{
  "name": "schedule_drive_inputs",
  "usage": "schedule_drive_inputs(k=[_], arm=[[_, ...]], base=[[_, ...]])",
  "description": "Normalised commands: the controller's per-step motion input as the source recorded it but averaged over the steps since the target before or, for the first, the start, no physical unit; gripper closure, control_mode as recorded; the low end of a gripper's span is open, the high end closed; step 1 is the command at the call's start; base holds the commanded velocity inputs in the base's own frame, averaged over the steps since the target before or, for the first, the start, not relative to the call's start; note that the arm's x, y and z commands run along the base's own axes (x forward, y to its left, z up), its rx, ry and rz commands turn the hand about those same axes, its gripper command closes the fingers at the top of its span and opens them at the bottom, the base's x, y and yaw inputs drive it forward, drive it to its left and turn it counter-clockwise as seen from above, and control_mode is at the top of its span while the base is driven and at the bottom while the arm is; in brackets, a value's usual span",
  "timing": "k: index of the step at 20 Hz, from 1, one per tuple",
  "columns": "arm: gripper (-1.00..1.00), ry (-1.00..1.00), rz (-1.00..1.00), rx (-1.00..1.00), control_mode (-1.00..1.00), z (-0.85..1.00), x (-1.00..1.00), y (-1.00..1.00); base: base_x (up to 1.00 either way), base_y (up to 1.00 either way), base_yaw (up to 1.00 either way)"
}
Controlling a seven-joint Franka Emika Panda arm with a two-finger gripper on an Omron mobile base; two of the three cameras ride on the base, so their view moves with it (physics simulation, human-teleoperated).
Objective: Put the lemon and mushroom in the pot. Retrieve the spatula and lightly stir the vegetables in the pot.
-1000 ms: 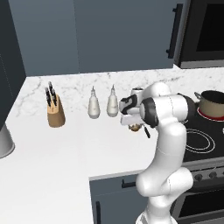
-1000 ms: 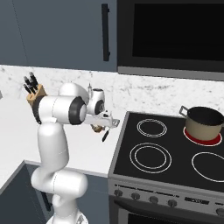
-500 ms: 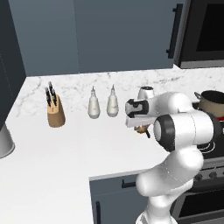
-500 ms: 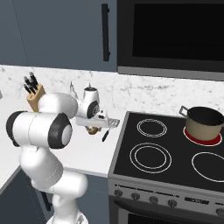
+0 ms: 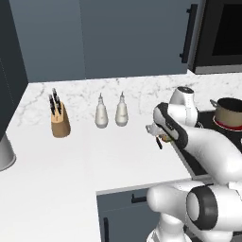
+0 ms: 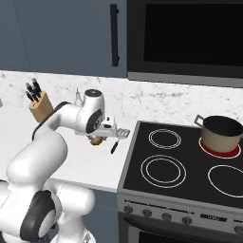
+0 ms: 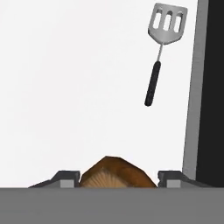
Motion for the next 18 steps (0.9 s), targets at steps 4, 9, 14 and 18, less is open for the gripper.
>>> schedule_drive_inputs(k=[4,9,14,18], arm=[[1.00,-0.09,0.00,0.00,-1.00,0.92,-0.83,-0.09],[1.00,-0.05,0.00,0.00,-1.00,0.90,-0.74,-0.02],[1.00,-0.14,0.00,0.00,-1.00,0.70,-0.66,-0.26],[1.00,0.00,0.00,0.00,-1.00,0.06,-0.14,-0.05]], base=[[0.00,0.00,0.00],[0.00,0.00,0.00],[0.00,0.00,0.00],[0.00,0.00,0.00]])
